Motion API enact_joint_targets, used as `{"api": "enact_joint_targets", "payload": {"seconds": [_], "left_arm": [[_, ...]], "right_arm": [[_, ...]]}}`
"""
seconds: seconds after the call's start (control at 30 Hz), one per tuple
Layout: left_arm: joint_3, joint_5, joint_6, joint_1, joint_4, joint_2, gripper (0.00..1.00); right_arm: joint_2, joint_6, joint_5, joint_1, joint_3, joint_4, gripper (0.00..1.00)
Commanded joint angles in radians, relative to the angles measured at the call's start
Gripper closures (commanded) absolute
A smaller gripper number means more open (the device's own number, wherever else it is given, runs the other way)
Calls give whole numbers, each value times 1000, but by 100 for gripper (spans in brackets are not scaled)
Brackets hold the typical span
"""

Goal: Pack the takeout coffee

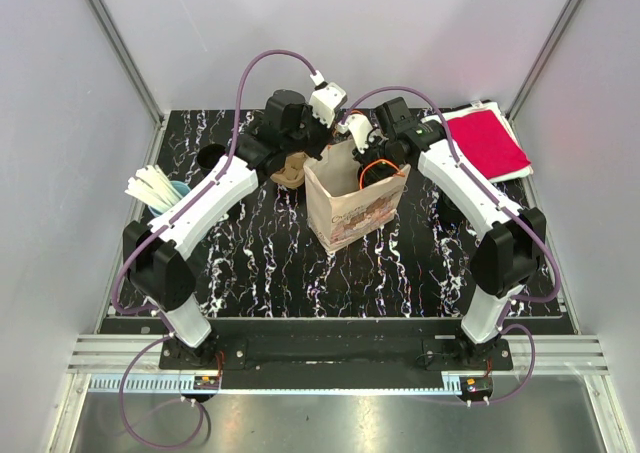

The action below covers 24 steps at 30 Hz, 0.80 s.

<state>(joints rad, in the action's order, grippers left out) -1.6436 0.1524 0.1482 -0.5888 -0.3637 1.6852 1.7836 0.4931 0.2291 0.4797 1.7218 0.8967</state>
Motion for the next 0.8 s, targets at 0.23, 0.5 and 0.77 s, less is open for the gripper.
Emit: {"api": "enact_joint_targets", "payload": {"seconds": [0.23,0.5,0.77], "left_arm": [[-33,22,-10,-2,34,-22,100],[-28,21,-9,-2,34,-24,100],[-27,24,-7,-2,34,-22,100]], "right_arm": [[-13,10,6,7,-1,-25,100],[-6,13,-1,7,-5,-28,100],[0,16,-4,5,-14,-41,100]]}}
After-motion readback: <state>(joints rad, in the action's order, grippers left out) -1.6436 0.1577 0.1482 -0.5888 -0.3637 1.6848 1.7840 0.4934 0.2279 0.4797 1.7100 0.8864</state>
